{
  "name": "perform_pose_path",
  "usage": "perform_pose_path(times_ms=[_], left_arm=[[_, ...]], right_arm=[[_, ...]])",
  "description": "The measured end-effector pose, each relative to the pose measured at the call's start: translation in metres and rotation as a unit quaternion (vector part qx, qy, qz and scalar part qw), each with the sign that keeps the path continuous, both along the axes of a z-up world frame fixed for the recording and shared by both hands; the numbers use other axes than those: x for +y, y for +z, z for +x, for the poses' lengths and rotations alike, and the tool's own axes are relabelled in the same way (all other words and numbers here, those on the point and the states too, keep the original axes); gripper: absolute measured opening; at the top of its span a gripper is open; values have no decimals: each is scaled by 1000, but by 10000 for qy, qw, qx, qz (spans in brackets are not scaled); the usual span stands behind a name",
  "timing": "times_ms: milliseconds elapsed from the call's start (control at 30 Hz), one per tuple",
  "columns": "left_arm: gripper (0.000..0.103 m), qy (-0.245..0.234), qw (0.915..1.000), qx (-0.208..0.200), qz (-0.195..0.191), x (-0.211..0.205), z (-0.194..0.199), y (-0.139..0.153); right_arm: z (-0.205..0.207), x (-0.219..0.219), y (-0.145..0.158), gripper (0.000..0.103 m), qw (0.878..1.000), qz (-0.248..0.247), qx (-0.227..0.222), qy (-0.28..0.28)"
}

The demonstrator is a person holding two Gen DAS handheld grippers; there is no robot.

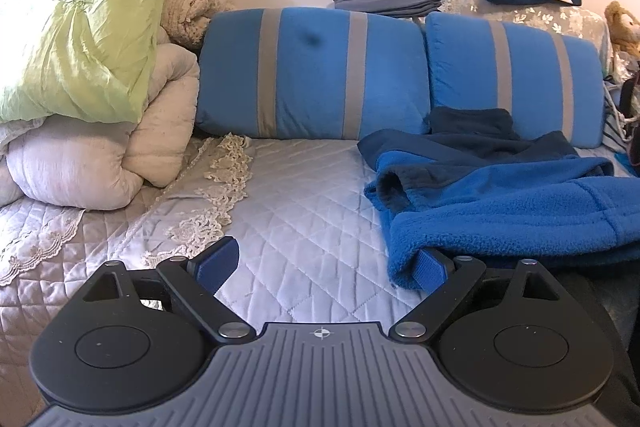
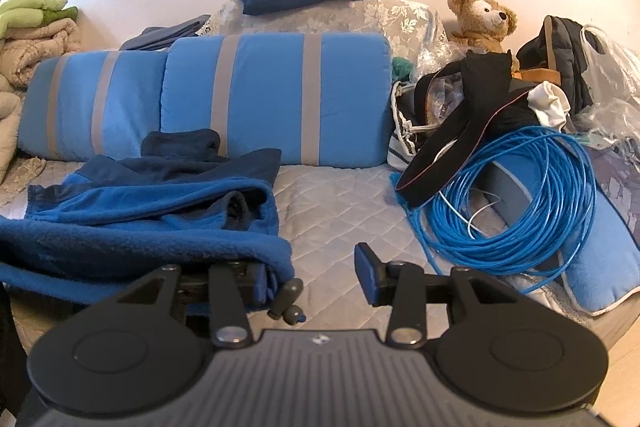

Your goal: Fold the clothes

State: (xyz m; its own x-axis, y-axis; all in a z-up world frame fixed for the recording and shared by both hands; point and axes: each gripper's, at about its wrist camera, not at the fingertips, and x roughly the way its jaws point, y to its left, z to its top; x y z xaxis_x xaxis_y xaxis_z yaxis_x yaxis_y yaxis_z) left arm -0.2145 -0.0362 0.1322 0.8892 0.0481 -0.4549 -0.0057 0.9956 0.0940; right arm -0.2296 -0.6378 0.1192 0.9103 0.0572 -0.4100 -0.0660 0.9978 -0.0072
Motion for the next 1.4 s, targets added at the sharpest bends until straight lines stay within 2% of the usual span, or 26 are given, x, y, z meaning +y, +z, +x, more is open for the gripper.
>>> perform_pose_path(times_ms=[200, 400, 500, 533, 600, 633, 667, 733, 1000, 1400], left_arm=[[90, -108, 9998, 136, -2, 1, 3, -2], [76, -245, 9994, 243, -60, -1, 5, -1], [58, -360, 9988, 289, -153, -3, 6, 0], [48, -430, 9984, 320, -193, -5, 6, 1], [32, -585, 9971, 390, -276, -8, 6, 1], [23, -652, 9966, 414, -294, -10, 6, 0], [20, -699, 9963, 422, -279, -12, 5, 0], [11, -761, 9959, 411, -261, -15, 4, 1], [11, -724, 9961, 375, -346, -14, 2, 3], [9, -709, 9961, -84, -526, -13, -9, 18]], right_arm=[[1, 1, 0, 55, 9999, -43, 124, -105], [5, -1, -1, 55, 9986, 193, 441, -234], [5, -2, -1, 55, 9981, 251, 510, -248], [5, -1, -1, 51, 9981, 261, 509, -215], [4, 1, -1, 30, 9984, 270, 489, -96], [3, 2, -1, 26, 9985, 264, 479, -26], [3, 3, -1, 19, 9986, 261, 468, 41], [2, 6, 0, 15, 9987, 261, 431, 90], [2, 3, 1, 14, 9978, 422, 469, 183], [6, 1, 13, 14, 9972, 614, 375, 184]])
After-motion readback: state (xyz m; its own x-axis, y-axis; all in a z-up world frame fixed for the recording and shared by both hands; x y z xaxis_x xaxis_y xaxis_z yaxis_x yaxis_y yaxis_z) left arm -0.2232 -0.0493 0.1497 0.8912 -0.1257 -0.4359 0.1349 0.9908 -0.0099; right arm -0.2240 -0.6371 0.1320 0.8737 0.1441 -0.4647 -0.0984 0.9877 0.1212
